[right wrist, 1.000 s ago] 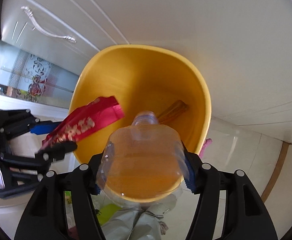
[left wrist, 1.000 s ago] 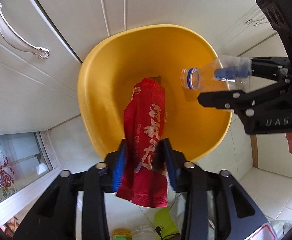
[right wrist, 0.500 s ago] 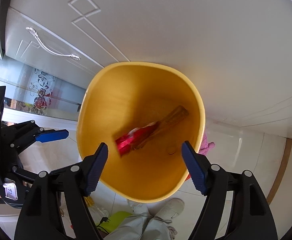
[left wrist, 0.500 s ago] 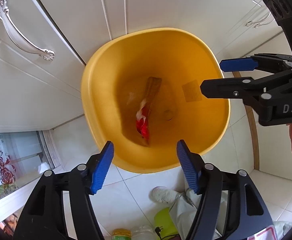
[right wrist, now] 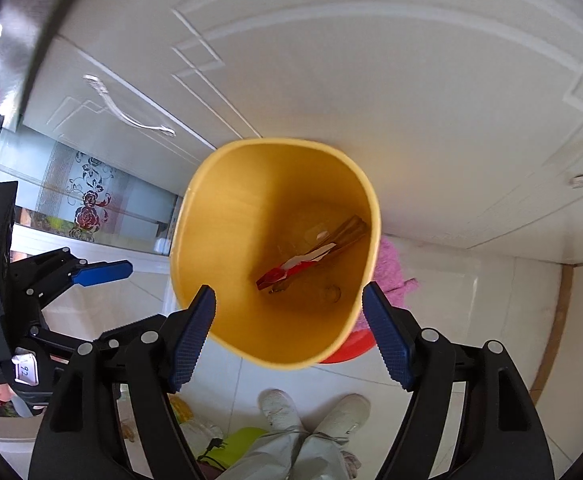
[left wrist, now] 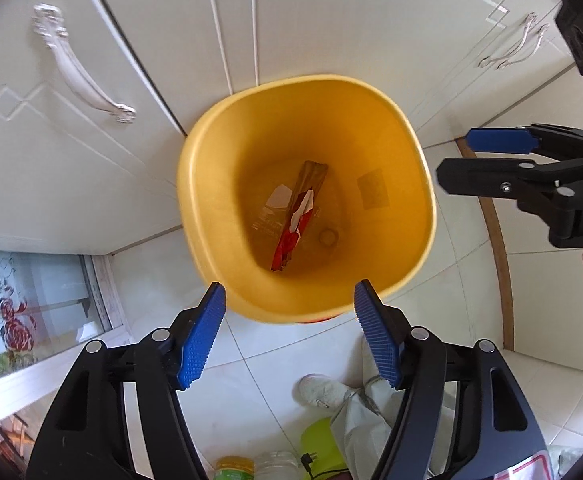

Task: Collect trash
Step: 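Raise both tools back over the counter toward the foil wrapper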

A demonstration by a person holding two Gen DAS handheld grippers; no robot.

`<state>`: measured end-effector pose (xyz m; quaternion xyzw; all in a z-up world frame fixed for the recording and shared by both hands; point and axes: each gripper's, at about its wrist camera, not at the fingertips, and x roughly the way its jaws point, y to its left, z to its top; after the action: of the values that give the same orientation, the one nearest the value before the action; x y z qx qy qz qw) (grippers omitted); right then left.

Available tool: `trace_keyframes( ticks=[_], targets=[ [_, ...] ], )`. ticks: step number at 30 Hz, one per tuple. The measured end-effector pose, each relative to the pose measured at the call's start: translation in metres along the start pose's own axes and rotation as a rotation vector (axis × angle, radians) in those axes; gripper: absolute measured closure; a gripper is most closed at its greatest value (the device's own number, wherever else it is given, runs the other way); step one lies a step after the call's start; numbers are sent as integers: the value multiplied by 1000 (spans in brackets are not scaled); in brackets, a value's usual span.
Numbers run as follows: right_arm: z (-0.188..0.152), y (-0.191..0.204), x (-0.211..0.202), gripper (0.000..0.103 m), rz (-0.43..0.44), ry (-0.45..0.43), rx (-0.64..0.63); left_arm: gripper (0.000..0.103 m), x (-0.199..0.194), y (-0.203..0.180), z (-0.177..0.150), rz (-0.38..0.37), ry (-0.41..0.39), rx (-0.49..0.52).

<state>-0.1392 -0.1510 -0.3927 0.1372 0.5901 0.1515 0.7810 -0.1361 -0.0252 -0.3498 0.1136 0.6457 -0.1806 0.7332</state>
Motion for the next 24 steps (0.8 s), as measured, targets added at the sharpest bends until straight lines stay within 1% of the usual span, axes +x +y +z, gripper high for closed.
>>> trace_keyframes(
  ticks=[3, 7, 12, 18, 24],
  targets=[
    [-8, 14, -33, 27, -71, -55, -34, 36, -21, -2, -10, 13, -33, -31],
    [-19, 30, -78, 27, -165, -119, -71, 36, -61, -8, -25, 29, -97, -100],
    [-31, 44, -130, 27, -228, -182, -97, 36, -109, -20, -38, 68, -164, -164],
    [-35, 55, -189, 27, -224, -253, -122, 36, -163, -30, -41, 110, -242, -205],
    [-29, 60, -240, 27, -214, -331, -112, 34, -208, -35, -25, 134, -327, -221]
  ],
)
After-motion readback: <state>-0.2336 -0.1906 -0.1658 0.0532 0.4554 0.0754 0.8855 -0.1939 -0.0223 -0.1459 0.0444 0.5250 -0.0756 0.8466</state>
